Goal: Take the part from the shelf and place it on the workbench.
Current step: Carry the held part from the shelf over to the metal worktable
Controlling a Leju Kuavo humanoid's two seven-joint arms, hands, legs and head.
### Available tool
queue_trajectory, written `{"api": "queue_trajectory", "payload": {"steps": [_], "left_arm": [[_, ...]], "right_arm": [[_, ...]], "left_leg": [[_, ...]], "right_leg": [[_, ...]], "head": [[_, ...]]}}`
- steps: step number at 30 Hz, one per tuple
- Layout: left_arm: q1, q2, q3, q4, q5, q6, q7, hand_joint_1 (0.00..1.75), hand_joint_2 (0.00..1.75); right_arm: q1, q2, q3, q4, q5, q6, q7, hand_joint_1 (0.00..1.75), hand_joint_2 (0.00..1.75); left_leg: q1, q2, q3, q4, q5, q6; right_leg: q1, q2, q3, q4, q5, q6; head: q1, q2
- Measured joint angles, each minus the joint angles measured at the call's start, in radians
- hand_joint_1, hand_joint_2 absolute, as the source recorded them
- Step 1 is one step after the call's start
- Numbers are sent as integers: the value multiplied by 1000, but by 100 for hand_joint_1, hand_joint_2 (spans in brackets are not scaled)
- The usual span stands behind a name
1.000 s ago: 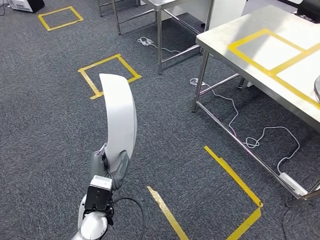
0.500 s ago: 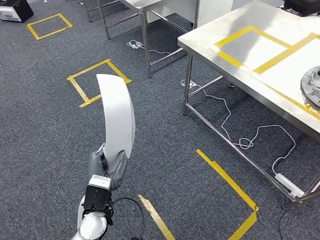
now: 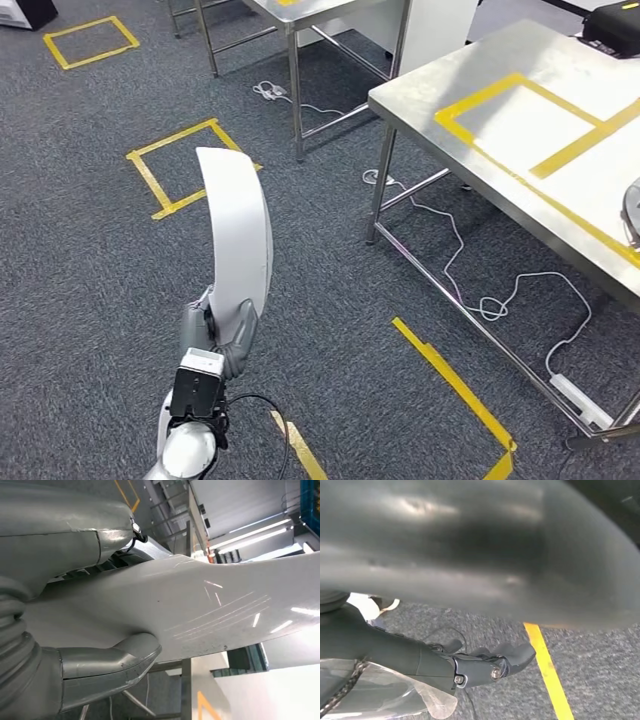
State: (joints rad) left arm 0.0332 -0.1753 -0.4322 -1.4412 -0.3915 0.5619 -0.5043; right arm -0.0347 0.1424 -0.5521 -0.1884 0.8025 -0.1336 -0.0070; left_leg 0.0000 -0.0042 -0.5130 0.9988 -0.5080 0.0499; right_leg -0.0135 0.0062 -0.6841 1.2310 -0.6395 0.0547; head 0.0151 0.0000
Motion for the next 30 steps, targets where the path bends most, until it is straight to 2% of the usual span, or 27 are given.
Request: {"api": "queue_trajectory", "payload": {"steps": [1,2,3,4,5,7,9,10,12,13,14,15,16,17,18,19,20,21,22,23,24,25,26,28,29,30], "left_arm": [[0,0,0,0,0,0,0,175,175],[0,0,0,1,0,0,0,175,175],[0,0,0,1,0,0,0,175,175],[0,0,0,2,0,0,0,175,175],[-1,0,0,2,0,0,0,175,175],[-3,-1,0,2,0,1,-1,175,175],[-4,-2,0,2,0,1,-3,175,175],[-4,-1,0,2,0,1,-3,175,175],[-2,1,0,2,0,1,-3,175,175],[-1,2,0,2,0,1,-3,175,175],[0,2,0,2,0,0,-3,175,175],[0,3,0,2,0,0,-3,175,175],[0,3,0,2,0,0,-3,175,175],[0,3,0,2,0,0,-3,175,175],[0,4,0,2,0,0,-3,175,175],[0,4,0,2,0,0,-3,175,175],[1,5,0,2,0,0,-3,175,175],[1,5,1,2,0,0,-3,175,175],[1,4,0,2,0,0,-3,175,175],[0,3,0,2,0,-1,-4,175,175],[-2,1,0,2,0,-1,-4,175,175],[-3,-1,0,2,0,-1,-4,175,175],[-3,-2,0,2,0,-1,-5,175,175],[-1,-2,0,2,0,-2,-5,175,175],[0,-2,0,2,0,-3,-5,175,175],[0,-2,0,2,0,-6,-5,175,175]], "right_arm": [[2,-1,0,0,0,0,0,0,0],[3,-1,0,0,0,0,0,0,0],[3,-2,-1,0,0,0,0,0,0],[2,-3,-1,0,1,1,0,0,0],[2,-3,-1,0,1,1,0,0,0],[0,-4,-1,0,3,1,-1,0,0],[1,-4,-1,0,2,4,-2,0,0],[1,-5,-2,0,0,7,-4,0,0],[0,-5,-3,0,-8,14,-7,0,0],[0,-5,-5,0,-12,16,-10,0,0],[0,-5,-7,0,-15,18,-13,0,0],[0,-5,-10,0,-16,20,-17,0,0],[-2,-5,-13,0,-18,22,-20,0,0],[-3,-5,-15,0,-19,23,-21,0,0],[-5,-5,-17,0,-20,24,-22,0,0],[-8,-5,-19,0,-20,24,-22,0,0],[-10,-5,-20,0,-21,24,-22,0,0],[-10,-5,-20,0,-22,25,-22,0,0],[-9,-5,-21,0,-22,25,-21,0,0],[-7,-6,-21,0,-22,25,-22,0,0],[-5,-6,-22,0,-22,25,-22,0,0],[-5,-6,-23,0,-22,25,-22,0,0],[-5,-7,-24,0,-22,25,-22,0,0],[-7,-7,-25,0,-22,26,-22,0,0],[-6,-7,-26,0,-22,27,-22,0,0],[-5,-7,-27,0,-23,29,-22,0,0]], "left_leg": [[1,0,19,0,-13,-4],[2,1,35,0,-27,-8],[2,1,48,1,-39,-14],[1,2,55,2,-49,-20],[-1,3,59,3,-56,-26],[-1,4,62,6,-62,-36],[0,4,41,56,-63,-44],[2,3,12,109,-72,-49],[5,3,-66,234,-124,-58],[5,3,-99,277,-150,-60],[6,3,-120,292,-159,-61],[6,3,-124,273,-139,-60],[7,0,-115,225,-96,-58],[8,-12,-98,161,-42,-56],[9,-27,-84,103,-10,-52],[9,-41,-74,63,7,-48],[8,-51,-71,43,13,-43],[6,-52,-71,40,8,-38],[6,-45,-70,38,17,-33],[8,-37,-67,35,26,-27],[9,-27,-65,31,30,-21],[11,-16,-63,27,32,-15],[10,-5,-62,25,33,-12],[6,16,-63,25,31,-8],[4,26,-63,25,30,-6],[1,36,-62,25,29,-5]], "right_leg": [[0,-2,1,-51,42,1],[0,-6,8,-111,108,-1],[2,-11,14,-159,157,-5],[5,-14,20,-190,197,-13],[7,-16,22,-201,214,-23],[8,-12,31,-201,208,-38],[3,-10,42,-206,204,-45],[1,-9,48,-209,200,-48],[0,-7,58,-209,190,-54],[0,-5,64,-209,185,-54],[0,0,70,-209,180,-55],[0,7,77,-209,176,-54],[0,15,84,-209,172,-53],[0,24,88,-209,170,-51],[0,34,90,-209,168,-49],[-1,44,89,-209,168,-44],[-1,54,85,-209,168,-39],[-2,64,84,-209,170,-32],[-2,73,81,-211,171,-24],[-2,71,78,-208,168,-19],[-1,60,68,-193,156,-14],[0,44,49,-157,135,-11],[0,23,20,-100,105,-9],[1,4,-44,30,52,-5],[1,2,-61,66,45,-5],[1,0,-58,62,57,-7]], "head": [[0,0],[0,0],[0,0],[-1,0],[-2,0],[-3,0],[-6,0],[-8,0],[-11,0],[-11,0],[-10,0],[-10,0],[-10,0],[-10,0],[-10,0],[-10,0],[-11,0],[-11,0],[-11,0],[-10,0],[-8,0],[-6,0],[-3,0],[-2,0],[-2,0],[-2,0]]}}
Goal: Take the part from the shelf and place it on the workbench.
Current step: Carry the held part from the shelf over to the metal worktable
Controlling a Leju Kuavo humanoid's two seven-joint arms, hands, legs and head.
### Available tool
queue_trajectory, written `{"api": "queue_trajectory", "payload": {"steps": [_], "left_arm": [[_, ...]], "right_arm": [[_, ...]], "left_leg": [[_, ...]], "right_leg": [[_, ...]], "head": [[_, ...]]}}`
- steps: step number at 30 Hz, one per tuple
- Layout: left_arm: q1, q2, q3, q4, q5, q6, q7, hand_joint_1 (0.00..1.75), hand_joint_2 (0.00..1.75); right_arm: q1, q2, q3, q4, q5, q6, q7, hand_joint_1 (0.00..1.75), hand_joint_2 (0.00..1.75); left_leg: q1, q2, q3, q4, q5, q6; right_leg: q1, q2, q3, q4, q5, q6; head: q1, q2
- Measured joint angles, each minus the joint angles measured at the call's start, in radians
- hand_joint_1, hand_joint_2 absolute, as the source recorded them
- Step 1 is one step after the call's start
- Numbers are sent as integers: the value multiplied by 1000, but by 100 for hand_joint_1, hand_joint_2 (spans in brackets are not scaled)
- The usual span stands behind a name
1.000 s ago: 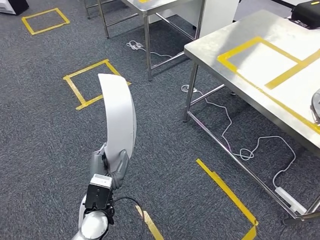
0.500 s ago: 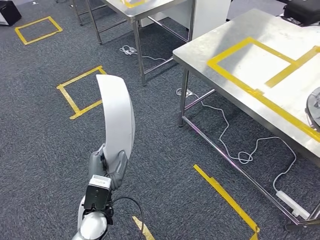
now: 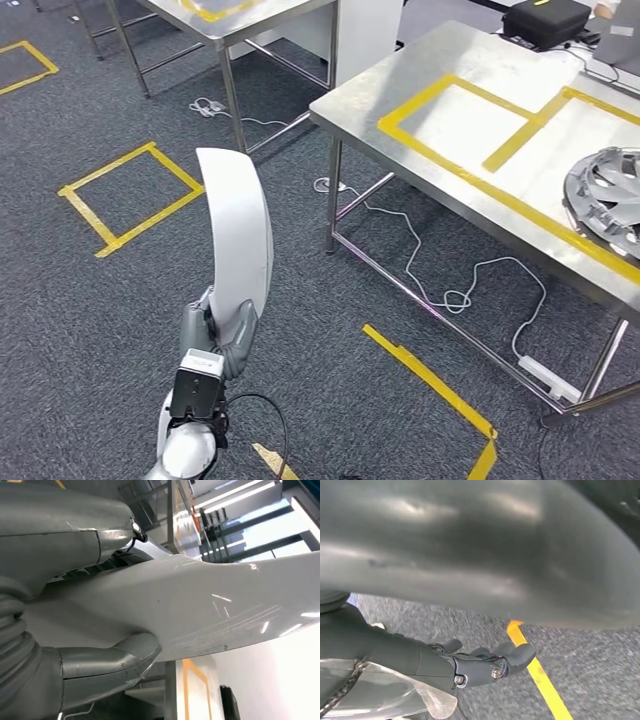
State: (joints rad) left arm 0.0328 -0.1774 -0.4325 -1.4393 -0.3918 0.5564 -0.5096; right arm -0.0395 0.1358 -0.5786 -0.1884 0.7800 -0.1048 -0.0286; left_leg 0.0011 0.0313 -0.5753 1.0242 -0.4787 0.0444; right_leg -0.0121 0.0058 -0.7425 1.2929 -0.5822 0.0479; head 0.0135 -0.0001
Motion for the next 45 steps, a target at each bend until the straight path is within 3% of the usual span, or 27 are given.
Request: {"api": "queue_trajectory", "payload": {"steps": [2,4,8,9,11,13,15,16,17,19,21,23,25,27,29,31,32,33,35,37,41,45], "left_arm": [[-1,0,0,0,-1,-5,0,175,175],[-2,0,0,0,-1,-7,0,175,175],[-2,0,-1,0,-2,-8,0,175,175],[-3,0,-1,0,-3,-8,0,175,175],[-6,0,-2,0,-5,-11,0,175,175],[-10,2,-3,-1,-8,-14,2,175,175],[-10,5,-2,-1,-9,-15,6,175,175],[-9,6,-2,-1,-10,-15,8,175,175],[-9,8,-2,-1,-10,-16,10,175,175],[-10,9,-2,-1,-10,-20,13,175,175],[-10,10,-2,-1,-11,-24,15,175,175],[-10,10,-2,-1,-11,-24,16,175,175],[-11,9,-2,-1,-12,-23,16,175,175],[-15,6,-3,-2,-12,-23,16,175,175],[-15,5,-3,-2,-12,-24,17,175,175],[-11,6,-1,-2,-13,-25,17,175,175],[-9,6,-1,-2,-13,-24,18,175,175],[-7,7,-1,-3,-13,-24,18,175,175],[1,9,1,-10,-14,-20,18,175,175],[11,12,3,-22,-15,-14,18,175,175],[30,22,6,-38,-16,-9,17,175,175],[37,29,7,-49,-17,-8,18,175,175]], "right_arm": [[2,0,-1,0,0,2,0,0,0],[2,0,-1,0,0,2,0,0,0],[1,0,-1,0,0,2,-1,0,0],[-2,0,-2,0,0,3,-2,0,0],[-6,-1,-4,-1,-2,4,-3,0,0],[-9,-1,-7,-1,-4,5,-3,0,0],[-10,0,-8,-1,-4,6,-1,0,0],[-10,0,-8,-1,-4,6,0,0,0],[-8,0,-8,-1,-4,6,1,0,0],[-8,1,-9,-1,-4,4,2,0,0],[-9,2,-11,-1,-4,2,2,0,0],[-10,3,-13,-1,-4,1,2,0,0],[-6,3,-16,-1,-4,1,2,0,0],[-4,3,-18,0,-4,0,2,0,0],[-7,3,-18,0,-4,-2,2,0,0],[-9,3,-19,0,-1,-8,2,0,0],[-8,3,-19,0,2,-12,4,0,0],[-6,3,-19,0,6,-16,6,0,0],[-5,3,-19,0,16,-24,14,0,0],[-8,6,-19,0,24,-31,20,0,0],[-7,16,-19,0,30,-39,22,0,0],[-7,22,-19,0,32,-39,22,0,0]], "left_leg": [[-5,15,2,0,-2,1],[-7,22,4,0,-3,1],[-8,25,5,0,-4,1],[-10,33,6,1,-6,-3],[-13,35,8,14,-24,-21],[-9,7,-17,90,-76,-42],[-3,-18,-74,218,-137,-51],[-1,-20,-94,262,-148,-53],[1,-21,-100,273,-139,-55],[6,-33,-62,183,-71,-54],[13,-79,-7,55,-15,-51],[13,-107,12,2,-6,-44],[11,-90,13,-6,-3,-33],[12,-66,17,-15,3,-18],[11,-42,19,-20,5,-9],[7,-20,18,-20,3,-5],[6,-11,18,-19,3,-5],[5,-5,18,-19,2,-6],[4,0,20,-18,0,-9],[0,2,19,-14,-4,-17],[-6,1,19,-11,-4,-1],[-5,1,22,-20,1,-8]], "right_leg": [[2,-8,47,-87,51,-7],[4,-15,82,-151,81,-12],[6,-27,104,-190,94,-16],[10,-41,122,-221,98,-22],[11,-44,153,-277,109,-39],[6,-19,162,-296,116,-52],[4,5,161,-296,117,-54],[4,19,161,-296,117,-54],[3,33,162,-295,118,-54],[1,61,164,-294,118,-51],[1,87,161,-291,119,-43],[-2,108,152,-290,122,-29],[-8,122,142,-293,126,-14],[-6,87,121,-263,106,-4],[-2,27,66,-156,51,1],[-3,3,7,-34,5,5],[-3,-1,-1,-13,4,5],[-3,-3,12,-33,22,5],[-3,-10,90,-167,79,0],[-1,-16,157,-276,105,-9],[1,-15,171,-297,107,-11],[3,-14,171,-297,106,-19]], "head": [[0,0],[0,0],[0,0],[-1,0],[-4,0],[-9,0],[-12,0],[-12,0],[-12,0],[-12,0],[-12,0],[-12,0],[-12,0],[-7,0],[-1,0],[0,0],[0,0],[0,0],[0,0],[-1,0],[-2,0],[-2,0]]}}
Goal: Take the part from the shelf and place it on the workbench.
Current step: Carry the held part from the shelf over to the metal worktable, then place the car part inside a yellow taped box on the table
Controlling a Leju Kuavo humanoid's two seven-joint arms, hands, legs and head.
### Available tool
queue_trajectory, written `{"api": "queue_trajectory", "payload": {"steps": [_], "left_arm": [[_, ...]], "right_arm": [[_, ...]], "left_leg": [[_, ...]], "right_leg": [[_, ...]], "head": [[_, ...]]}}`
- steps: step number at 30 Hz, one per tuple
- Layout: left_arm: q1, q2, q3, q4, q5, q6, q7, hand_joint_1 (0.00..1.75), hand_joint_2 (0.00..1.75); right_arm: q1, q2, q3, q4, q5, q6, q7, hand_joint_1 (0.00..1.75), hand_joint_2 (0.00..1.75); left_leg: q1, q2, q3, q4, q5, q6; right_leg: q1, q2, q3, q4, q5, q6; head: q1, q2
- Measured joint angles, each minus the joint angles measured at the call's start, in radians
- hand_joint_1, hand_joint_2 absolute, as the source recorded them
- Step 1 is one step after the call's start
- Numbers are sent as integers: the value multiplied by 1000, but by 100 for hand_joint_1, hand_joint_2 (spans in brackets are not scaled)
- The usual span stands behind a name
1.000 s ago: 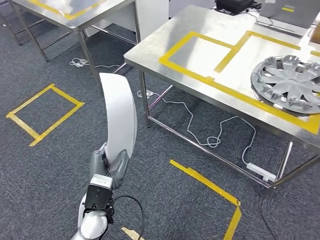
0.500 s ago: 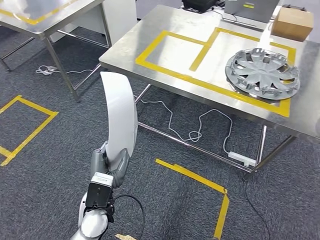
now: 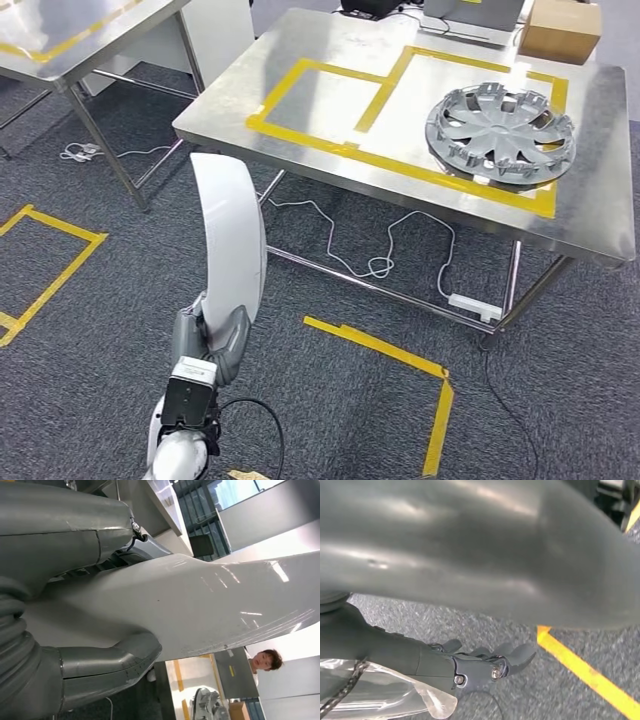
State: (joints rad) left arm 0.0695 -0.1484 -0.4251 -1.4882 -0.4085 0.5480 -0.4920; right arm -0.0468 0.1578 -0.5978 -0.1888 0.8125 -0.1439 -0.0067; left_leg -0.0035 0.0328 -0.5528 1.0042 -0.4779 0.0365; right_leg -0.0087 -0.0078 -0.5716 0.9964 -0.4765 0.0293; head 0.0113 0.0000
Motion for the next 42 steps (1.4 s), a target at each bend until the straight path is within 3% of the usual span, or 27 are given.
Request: {"api": "queue_trajectory", "payload": {"steps": [6,10,42], "left_arm": [[8,5,3,-9,0,0,0,175,175],[11,6,4,-12,0,0,0,175,175],[21,7,16,-25,-4,0,0,175,175]], "right_arm": [[0,4,0,0,2,1,0,0,0],[0,4,0,0,2,4,0,0,0],[0,5,0,0,9,15,-1,0,0]], "left_leg": [[3,0,1,-4,1,-20],[3,0,1,-4,0,-25],[0,0,1,-2,0,-24]], "right_leg": [[3,0,-1,2,-2,-4],[2,0,0,2,-2,-5],[-2,0,0,2,-1,-4]], "head": [[0,0],[1,0],[1,0]]}}
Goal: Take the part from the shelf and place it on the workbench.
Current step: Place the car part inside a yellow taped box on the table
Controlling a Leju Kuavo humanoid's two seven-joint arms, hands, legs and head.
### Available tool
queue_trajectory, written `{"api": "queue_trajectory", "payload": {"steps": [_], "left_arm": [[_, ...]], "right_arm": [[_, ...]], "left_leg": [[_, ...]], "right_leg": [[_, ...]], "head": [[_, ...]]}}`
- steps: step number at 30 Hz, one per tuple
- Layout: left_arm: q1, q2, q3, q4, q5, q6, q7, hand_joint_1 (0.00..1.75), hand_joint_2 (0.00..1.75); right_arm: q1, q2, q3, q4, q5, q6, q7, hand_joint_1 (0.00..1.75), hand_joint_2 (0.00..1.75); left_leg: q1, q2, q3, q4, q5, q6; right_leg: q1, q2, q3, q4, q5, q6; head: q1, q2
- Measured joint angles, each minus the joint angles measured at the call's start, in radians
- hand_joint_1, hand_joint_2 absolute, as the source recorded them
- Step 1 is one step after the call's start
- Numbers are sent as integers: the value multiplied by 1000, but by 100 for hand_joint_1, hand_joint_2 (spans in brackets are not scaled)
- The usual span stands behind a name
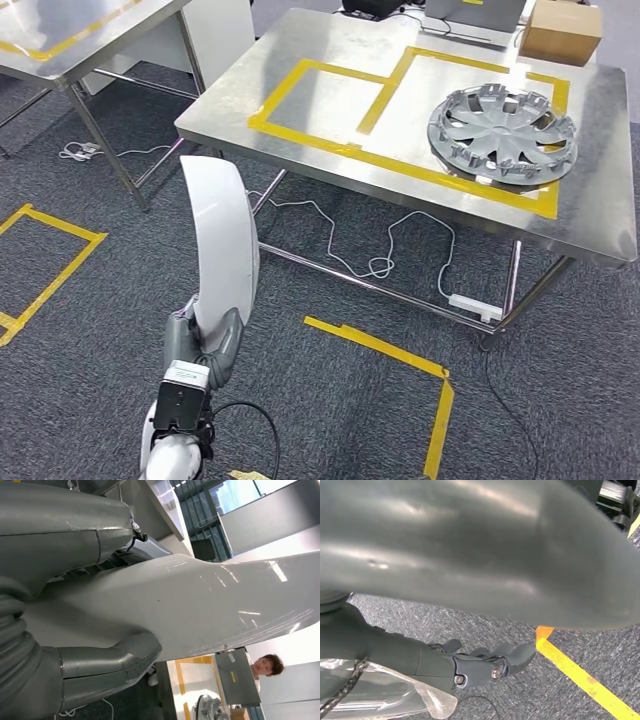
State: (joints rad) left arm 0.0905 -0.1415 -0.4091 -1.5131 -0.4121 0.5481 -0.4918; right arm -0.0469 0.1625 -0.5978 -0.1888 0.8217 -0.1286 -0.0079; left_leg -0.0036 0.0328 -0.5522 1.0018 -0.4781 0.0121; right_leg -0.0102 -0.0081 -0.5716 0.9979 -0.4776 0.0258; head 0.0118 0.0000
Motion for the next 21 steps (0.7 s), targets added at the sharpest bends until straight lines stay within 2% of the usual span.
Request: {"api": "queue_trajectory", "payload": {"steps": [17,21], "left_arm": [[3,0,1,-4,-7,-4,0,175,175],[4,0,1,-4,-7,-4,0,175,175]], "right_arm": [[0,0,0,0,5,0,0,0,0],[0,0,0,0,9,-3,-1,0,0]], "left_leg": [[0,0,0,0,0,0],[-2,0,-1,4,-3,3]], "right_leg": [[0,0,0,0,0,0],[-2,0,0,-1,1,2]], "head": [[0,0],[0,0]]}}
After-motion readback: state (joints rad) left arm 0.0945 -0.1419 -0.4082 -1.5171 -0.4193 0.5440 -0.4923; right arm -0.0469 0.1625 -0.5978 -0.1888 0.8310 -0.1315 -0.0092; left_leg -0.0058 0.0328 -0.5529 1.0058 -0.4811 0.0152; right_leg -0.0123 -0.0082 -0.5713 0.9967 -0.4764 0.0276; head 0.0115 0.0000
